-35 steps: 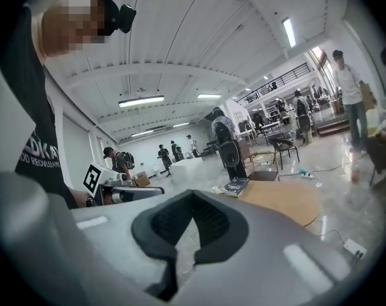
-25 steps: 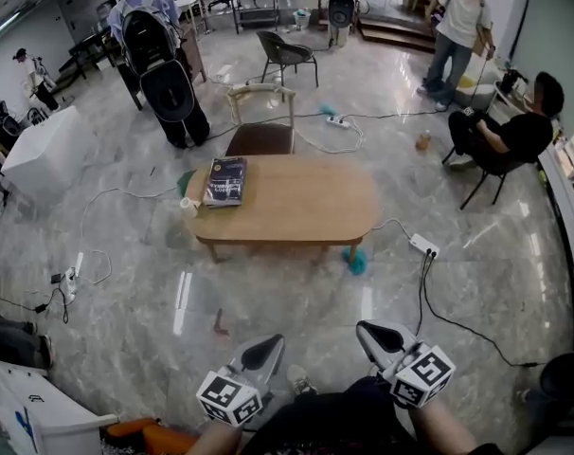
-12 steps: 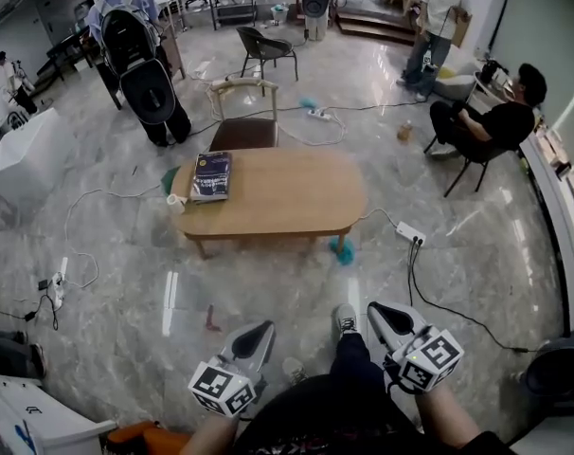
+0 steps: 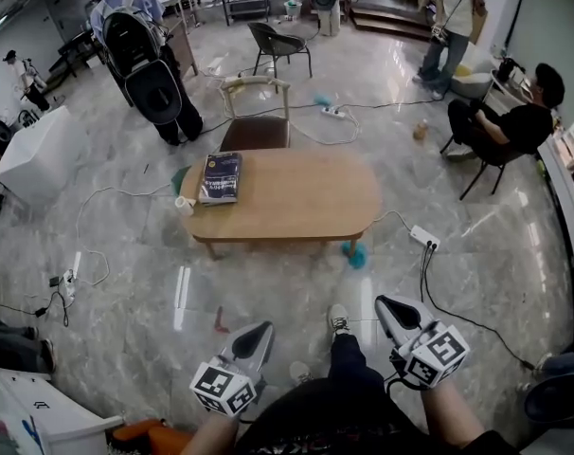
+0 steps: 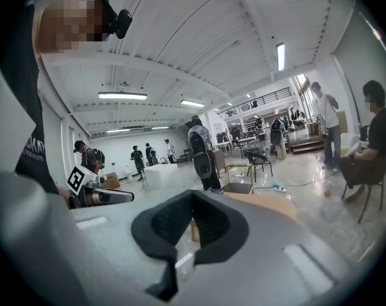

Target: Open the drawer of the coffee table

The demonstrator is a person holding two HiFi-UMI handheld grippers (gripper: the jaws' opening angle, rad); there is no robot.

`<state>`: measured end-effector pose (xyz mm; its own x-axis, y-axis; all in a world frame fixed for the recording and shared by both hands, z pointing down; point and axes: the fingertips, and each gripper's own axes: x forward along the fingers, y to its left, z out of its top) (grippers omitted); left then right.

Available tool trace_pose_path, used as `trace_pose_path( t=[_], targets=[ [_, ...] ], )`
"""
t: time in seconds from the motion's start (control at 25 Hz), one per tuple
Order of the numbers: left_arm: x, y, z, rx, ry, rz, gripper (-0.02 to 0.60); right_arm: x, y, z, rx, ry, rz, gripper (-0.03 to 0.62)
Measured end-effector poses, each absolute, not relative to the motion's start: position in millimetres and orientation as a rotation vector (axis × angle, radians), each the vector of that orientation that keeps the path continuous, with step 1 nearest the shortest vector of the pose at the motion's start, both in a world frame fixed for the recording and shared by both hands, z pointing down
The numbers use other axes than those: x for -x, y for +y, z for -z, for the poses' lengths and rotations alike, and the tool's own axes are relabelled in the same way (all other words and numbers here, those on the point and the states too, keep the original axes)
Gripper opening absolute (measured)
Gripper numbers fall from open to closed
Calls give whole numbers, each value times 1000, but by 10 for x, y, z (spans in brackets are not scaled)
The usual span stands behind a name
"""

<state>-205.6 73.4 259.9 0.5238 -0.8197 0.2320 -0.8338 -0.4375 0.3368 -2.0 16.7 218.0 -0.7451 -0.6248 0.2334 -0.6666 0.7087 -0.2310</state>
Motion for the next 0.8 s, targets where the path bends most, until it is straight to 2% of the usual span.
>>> trace_pose_path(
  t=[0.8],
  targets=[
    [1916, -1000, -3537, -2285, -1498, -194, 8, -428, -1591, -3182, -1124, -2695, -370, 3]
  ],
)
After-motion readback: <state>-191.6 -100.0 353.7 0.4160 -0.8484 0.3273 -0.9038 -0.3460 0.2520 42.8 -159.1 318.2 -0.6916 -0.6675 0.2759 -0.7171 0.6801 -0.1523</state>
